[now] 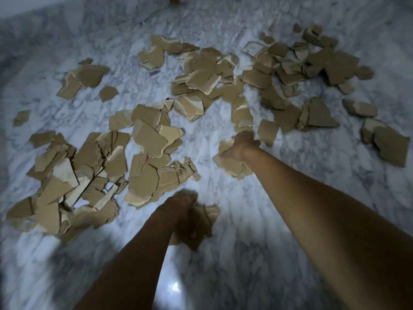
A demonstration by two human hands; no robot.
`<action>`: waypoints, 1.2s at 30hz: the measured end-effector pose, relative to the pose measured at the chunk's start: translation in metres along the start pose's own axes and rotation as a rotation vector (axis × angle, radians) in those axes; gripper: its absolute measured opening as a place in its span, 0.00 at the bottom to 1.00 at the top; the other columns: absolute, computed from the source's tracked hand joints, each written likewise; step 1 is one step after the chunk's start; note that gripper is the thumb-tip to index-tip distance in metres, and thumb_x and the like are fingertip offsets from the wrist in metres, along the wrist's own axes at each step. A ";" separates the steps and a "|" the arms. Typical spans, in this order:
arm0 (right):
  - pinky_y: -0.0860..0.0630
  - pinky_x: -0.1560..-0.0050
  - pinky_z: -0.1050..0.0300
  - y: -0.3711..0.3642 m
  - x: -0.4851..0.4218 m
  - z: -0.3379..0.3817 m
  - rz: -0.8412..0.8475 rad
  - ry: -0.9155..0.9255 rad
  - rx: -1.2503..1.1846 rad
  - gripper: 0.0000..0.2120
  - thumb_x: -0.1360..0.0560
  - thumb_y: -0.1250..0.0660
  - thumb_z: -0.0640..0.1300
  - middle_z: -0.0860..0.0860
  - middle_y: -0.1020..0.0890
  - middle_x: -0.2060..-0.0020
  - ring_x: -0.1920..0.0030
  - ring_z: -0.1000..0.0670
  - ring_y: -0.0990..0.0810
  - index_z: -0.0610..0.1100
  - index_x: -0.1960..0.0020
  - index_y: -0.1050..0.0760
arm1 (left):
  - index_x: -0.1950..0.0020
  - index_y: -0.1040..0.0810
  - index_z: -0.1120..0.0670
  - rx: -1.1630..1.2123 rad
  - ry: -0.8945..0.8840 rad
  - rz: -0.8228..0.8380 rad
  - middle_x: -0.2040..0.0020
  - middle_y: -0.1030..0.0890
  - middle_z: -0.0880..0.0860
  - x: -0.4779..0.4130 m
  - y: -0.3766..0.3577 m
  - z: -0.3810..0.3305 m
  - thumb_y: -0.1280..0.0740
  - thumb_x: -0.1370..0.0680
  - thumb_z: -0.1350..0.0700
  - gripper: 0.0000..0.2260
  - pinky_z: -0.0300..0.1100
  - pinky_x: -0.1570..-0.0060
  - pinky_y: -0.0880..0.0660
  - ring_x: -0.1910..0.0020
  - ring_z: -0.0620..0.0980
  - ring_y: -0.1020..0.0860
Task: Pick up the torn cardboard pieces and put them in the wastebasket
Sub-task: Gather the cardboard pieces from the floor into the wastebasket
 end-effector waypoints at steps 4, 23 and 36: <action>0.31 0.32 0.43 -0.024 0.007 -0.003 -0.046 -0.029 0.049 0.40 0.31 0.24 0.59 0.44 0.46 0.23 0.26 0.36 0.44 0.45 0.26 0.36 | 0.37 0.28 0.51 -0.077 0.045 -0.152 0.35 0.27 0.54 -0.014 -0.004 0.024 0.24 0.32 0.50 0.26 0.35 0.43 0.29 0.48 0.48 0.26; 0.29 0.37 0.55 0.178 0.123 -0.238 -0.117 -0.107 -0.246 0.47 0.32 0.21 0.56 0.43 0.32 0.26 0.28 0.42 0.31 0.41 0.23 0.40 | 0.34 0.23 0.53 -0.528 -0.267 -0.327 0.36 0.21 0.56 0.004 0.015 -0.227 0.29 0.25 0.46 0.22 0.45 0.39 0.28 0.38 0.55 0.23; 0.24 0.48 0.54 0.195 0.083 -0.288 -0.185 -0.235 -0.140 0.21 0.37 0.22 0.48 0.51 0.21 0.44 0.49 0.45 0.21 0.50 0.45 0.20 | 0.32 0.26 0.55 -0.777 -0.355 -0.358 0.36 0.23 0.57 -0.051 0.030 -0.293 0.33 0.22 0.51 0.19 0.46 0.36 0.30 0.36 0.57 0.25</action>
Point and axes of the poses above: each hand's wrist, its own x-axis away from the middle knuckle, its own y-axis out of the back of the hand, z = x × y, the point moved 4 cm from there along -x, towards the middle knuckle
